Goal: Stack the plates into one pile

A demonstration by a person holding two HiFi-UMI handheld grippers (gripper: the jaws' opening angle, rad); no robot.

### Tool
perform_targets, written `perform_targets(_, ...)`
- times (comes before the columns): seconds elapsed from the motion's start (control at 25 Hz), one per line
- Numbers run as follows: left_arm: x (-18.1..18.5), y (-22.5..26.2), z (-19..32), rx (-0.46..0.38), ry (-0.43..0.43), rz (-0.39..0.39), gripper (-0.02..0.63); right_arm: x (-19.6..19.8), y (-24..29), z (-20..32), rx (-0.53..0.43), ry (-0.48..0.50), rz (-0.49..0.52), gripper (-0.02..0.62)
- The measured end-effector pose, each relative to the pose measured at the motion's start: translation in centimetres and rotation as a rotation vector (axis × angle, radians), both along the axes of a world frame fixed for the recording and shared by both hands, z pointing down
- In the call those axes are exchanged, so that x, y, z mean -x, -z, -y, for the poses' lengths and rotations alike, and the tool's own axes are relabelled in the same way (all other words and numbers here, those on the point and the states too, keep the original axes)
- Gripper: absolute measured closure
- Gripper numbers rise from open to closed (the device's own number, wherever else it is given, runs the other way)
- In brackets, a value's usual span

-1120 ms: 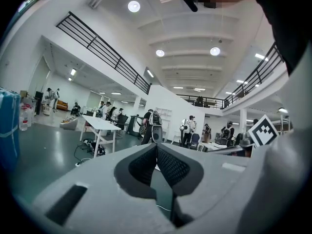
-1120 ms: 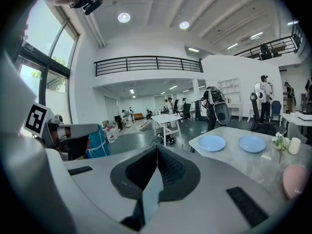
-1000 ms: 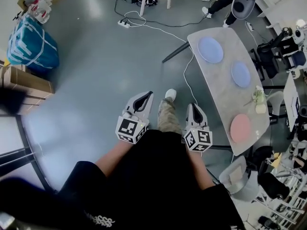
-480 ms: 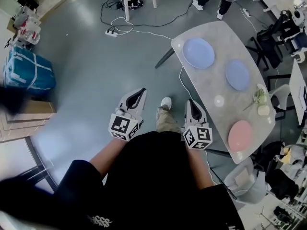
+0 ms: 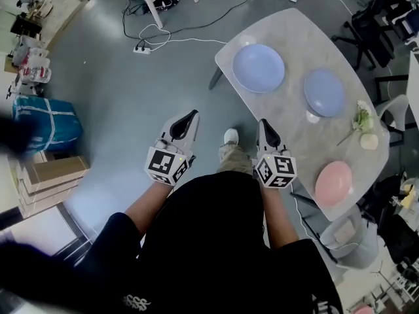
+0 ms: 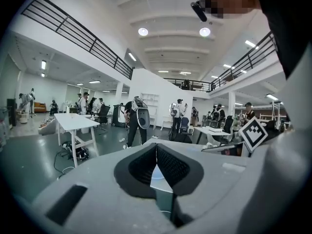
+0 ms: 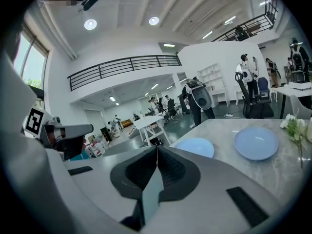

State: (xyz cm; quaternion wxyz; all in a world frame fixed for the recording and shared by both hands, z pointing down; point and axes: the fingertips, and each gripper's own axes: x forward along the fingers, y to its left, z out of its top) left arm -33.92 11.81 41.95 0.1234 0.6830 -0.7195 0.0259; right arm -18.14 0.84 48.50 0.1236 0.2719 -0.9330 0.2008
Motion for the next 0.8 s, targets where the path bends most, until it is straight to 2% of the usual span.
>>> perform_targets(0.32, -1.8, -1.3, -2.4, -0.030, 0.008, -0.042, 0.591, -1.8, -1.3, -1.3, -0.027, 0.000, -0.056, 0.581)
perform_targets(0.52, -1.6, -4.0, -4.3, 0.010, 0.022, -0.107, 0.589, -1.1, -2.2, -5.1, 0.027, 0.005, -0.038, 0.581)
perform_targets(0.64, -0.6, -4.7, -3.3, 0.034, 0.021, -0.119, 0.589, -0.4, -4.2, -5.8, 0.097, 0.028, -0.073, 0.581)
perform_targets(0.8, 1.6, -4.5, 0.4, 0.056, 0.011, -0.091, 0.589, 1.4, -5.5, -2.4, 0.119, 0.065, -0.111, 0.581)
